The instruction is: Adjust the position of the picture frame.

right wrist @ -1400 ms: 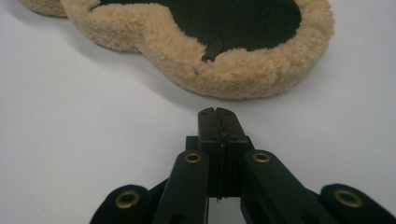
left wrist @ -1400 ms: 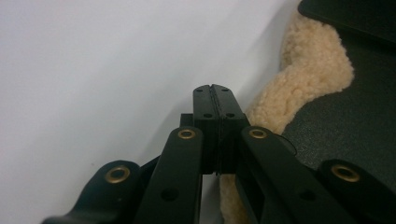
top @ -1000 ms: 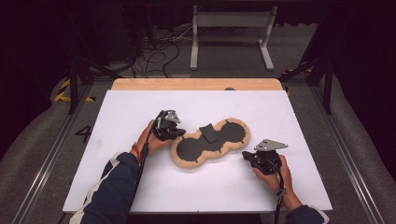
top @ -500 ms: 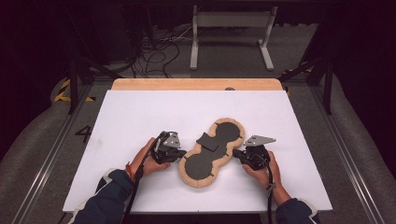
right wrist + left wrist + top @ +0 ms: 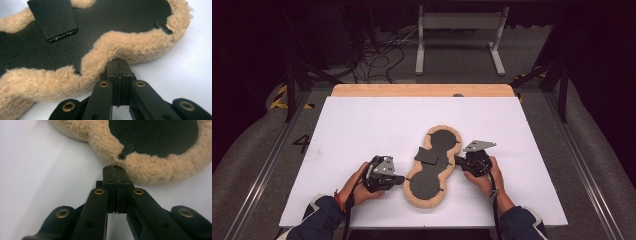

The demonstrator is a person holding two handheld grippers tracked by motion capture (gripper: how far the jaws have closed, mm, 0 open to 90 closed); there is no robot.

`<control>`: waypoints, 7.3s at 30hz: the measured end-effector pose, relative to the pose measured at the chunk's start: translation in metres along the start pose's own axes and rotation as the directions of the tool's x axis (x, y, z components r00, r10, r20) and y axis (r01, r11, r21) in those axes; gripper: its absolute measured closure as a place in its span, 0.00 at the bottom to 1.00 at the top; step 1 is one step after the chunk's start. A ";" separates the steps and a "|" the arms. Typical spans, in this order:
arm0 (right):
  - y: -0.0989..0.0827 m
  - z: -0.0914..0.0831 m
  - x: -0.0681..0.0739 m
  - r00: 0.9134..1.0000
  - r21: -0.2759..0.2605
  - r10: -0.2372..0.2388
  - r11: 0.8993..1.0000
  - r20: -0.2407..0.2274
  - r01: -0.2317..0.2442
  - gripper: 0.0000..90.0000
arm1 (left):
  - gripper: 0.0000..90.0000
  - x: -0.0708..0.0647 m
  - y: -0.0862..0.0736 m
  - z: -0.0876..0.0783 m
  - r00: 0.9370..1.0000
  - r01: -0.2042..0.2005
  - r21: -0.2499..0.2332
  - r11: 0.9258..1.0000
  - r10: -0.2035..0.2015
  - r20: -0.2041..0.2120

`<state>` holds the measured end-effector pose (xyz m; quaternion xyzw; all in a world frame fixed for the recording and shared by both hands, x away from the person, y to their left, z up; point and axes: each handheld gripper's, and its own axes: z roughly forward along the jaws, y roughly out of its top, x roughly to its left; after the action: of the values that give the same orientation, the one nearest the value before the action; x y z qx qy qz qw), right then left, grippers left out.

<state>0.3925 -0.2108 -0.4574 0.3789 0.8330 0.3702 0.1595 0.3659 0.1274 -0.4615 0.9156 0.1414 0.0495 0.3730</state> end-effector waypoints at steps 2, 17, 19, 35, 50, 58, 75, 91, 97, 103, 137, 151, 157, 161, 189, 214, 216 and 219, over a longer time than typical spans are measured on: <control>0.000 0.000 0.000 1.000 0.002 -0.008 1.000 0.009 0.008 1.00 | 0.95 -0.002 -0.003 -0.001 1.000 0.009 -0.011 1.000 -0.009 -0.008; -0.015 -0.025 -0.008 1.000 0.001 -0.003 1.000 0.027 0.003 0.99 | 0.91 -0.013 -0.009 -0.006 1.000 0.007 -0.012 1.000 -0.007 0.017; -0.016 -0.024 -0.008 1.000 0.003 -0.002 1.000 0.030 0.002 0.99 | 0.90 -0.014 -0.009 -0.005 1.000 0.010 -0.020 1.000 -0.009 0.026; -0.008 -0.011 -0.004 1.000 0.016 -0.010 1.000 0.029 0.010 0.99 | 0.93 -0.023 -0.006 -0.001 0.998 -0.027 -0.024 0.999 0.028 0.055; 0.002 0.000 0.000 0.999 0.017 -0.007 1.000 0.043 0.007 1.00 | 0.92 -0.036 -0.002 0.004 0.996 -0.039 -0.024 0.999 0.041 0.082; 0.010 0.005 0.007 0.994 0.035 -0.018 0.999 0.104 0.014 1.00 | 0.91 -0.045 0.004 0.007 0.994 -0.072 -0.013 0.997 0.073 0.085; 0.021 0.019 0.005 0.996 0.034 -0.010 0.999 0.086 0.007 1.00 | 0.90 -0.054 0.011 0.014 0.989 -0.077 -0.021 0.997 0.079 0.126; -0.004 -0.037 -0.002 0.999 -0.001 -0.024 1.000 0.039 0.024 0.99 | 0.87 -0.057 0.016 0.021 0.984 -0.098 -0.031 0.995 0.102 0.144; 0.010 -0.007 -0.014 1.000 0.004 0.004 1.000 0.024 -0.004 1.00 | 0.87 -0.059 0.015 0.021 0.985 -0.102 -0.037 0.994 0.106 0.134; 0.022 0.009 -0.010 0.999 0.027 -0.042 0.999 0.003 0.042 1.00 | 0.88 -0.059 0.017 0.023 0.985 -0.104 -0.043 0.994 0.109 0.135; 0.054 0.000 0.003 0.990 -0.007 -0.086 0.996 0.112 0.087 1.00 | 0.93 -0.081 0.058 0.061 0.988 -0.128 -0.040 0.991 0.131 0.080; -0.017 -0.074 0.036 0.996 -0.098 -0.076 0.993 -0.038 0.072 1.00 | 0.89 -0.055 0.054 0.017 0.991 -0.133 -0.119 0.984 0.134 0.002; -0.031 -0.082 0.066 0.987 -0.086 -0.121 0.990 -0.107 0.112 1.00 | 0.88 0.009 0.040 -0.012 0.986 0.009 -0.179 0.984 -0.039 -0.165; -0.035 -0.079 0.076 0.981 -0.078 -0.117 0.991 -0.153 0.106 1.00 | 0.84 0.054 0.031 -0.019 0.953 0.152 -0.231 0.961 -0.205 -0.225; -0.054 -0.052 0.100 0.968 -0.005 -0.183 0.983 -0.170 0.185 1.00 | 0.71 0.155 0.079 0.063 0.864 0.399 -0.093 0.912 -0.407 -0.297; -0.066 -0.078 0.047 0.991 0.063 -0.093 0.993 -0.100 0.100 1.00 | 0.90 0.131 0.061 0.048 0.909 0.326 -0.036 0.945 -0.323 -0.264; -0.067 -0.079 0.043 0.993 0.066 -0.086 0.994 -0.086 0.091 1.00 | 0.90 0.129 0.058 0.046 0.911 0.318 -0.043 0.947 -0.318 -0.262; -0.069 -0.082 0.035 0.995 0.063 -0.060 0.996 -0.077 0.065 1.00 | 0.89 0.125 0.052 0.043 0.914 0.318 -0.059 0.946 -0.323 -0.246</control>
<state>0.2895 -0.2554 -0.4525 0.3434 0.8617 0.3514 0.1272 0.5057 0.1003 -0.4579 0.8630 0.3352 0.1050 0.3631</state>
